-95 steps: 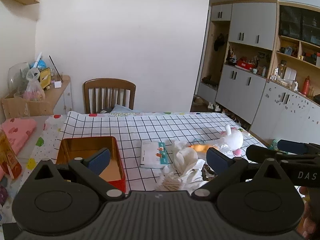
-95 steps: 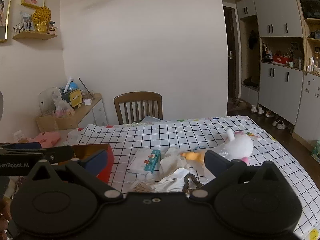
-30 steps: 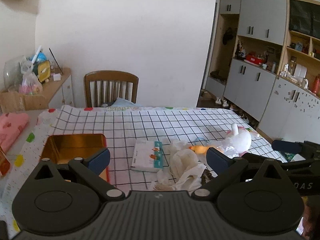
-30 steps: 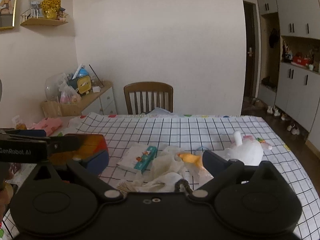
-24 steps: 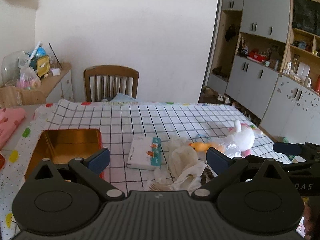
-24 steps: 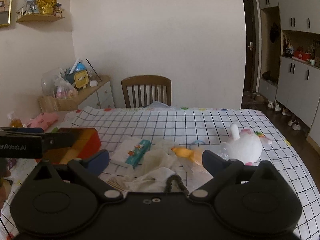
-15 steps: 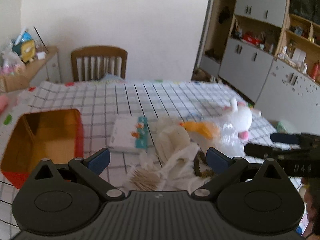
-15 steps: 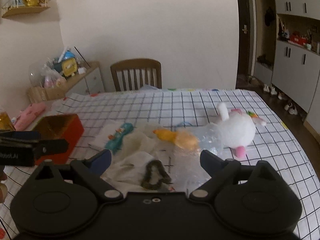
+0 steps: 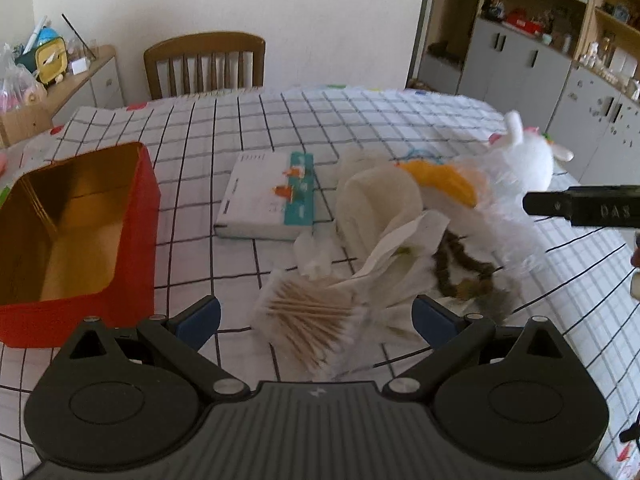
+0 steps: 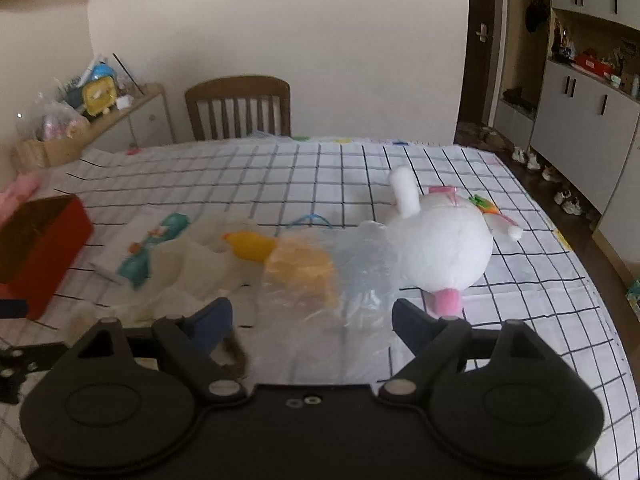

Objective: Organize soft objects
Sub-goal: 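Lower the left gripper onto the cotton swab bundle and close it, then carry the swab bundle with the left gripper over the red tin box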

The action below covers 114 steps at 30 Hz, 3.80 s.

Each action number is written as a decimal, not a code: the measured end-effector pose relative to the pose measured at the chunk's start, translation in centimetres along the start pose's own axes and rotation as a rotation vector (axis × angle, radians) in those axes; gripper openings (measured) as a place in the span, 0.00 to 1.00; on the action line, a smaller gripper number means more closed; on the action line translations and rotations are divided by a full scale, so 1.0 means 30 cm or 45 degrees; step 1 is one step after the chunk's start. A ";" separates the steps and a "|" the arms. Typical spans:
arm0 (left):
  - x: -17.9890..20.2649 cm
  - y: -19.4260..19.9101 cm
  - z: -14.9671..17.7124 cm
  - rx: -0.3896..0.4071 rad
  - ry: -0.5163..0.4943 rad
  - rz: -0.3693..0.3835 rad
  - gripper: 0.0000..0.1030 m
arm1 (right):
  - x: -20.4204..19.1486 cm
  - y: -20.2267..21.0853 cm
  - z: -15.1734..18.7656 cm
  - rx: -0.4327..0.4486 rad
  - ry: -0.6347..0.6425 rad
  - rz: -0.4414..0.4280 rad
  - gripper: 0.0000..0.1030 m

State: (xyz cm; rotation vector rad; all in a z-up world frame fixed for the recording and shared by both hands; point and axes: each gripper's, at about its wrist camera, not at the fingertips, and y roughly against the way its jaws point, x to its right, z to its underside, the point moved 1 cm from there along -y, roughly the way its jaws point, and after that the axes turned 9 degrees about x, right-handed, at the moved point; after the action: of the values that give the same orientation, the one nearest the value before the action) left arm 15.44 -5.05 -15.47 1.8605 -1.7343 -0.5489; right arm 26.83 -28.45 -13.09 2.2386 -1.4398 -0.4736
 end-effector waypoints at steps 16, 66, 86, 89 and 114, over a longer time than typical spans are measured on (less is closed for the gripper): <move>-0.024 -0.110 0.034 -0.128 0.005 0.007 0.82 | 0.030 -0.205 0.069 -0.222 -0.044 -0.075 0.60; -0.263 0.186 -0.108 0.055 0.079 0.036 0.48 | -0.472 0.101 -0.224 -0.017 0.301 -0.586 0.03; -0.663 0.147 -0.162 0.030 0.090 -0.122 0.49 | -0.910 -0.071 -0.278 -0.050 0.413 -0.784 0.03; -0.716 0.111 -0.167 0.009 0.098 -0.128 0.49 | -0.957 -0.112 -0.271 -0.067 0.424 -0.789 0.03; -0.833 -0.164 -0.208 -0.151 0.099 -0.081 0.49 | -1.195 -0.352 -0.091 -0.289 0.685 -0.752 0.03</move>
State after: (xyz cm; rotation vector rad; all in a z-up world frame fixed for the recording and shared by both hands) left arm 20.84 20.62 -15.28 1.8341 -1.5637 -0.5832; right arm 21.92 8.66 -14.55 2.3281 -0.4307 -0.1659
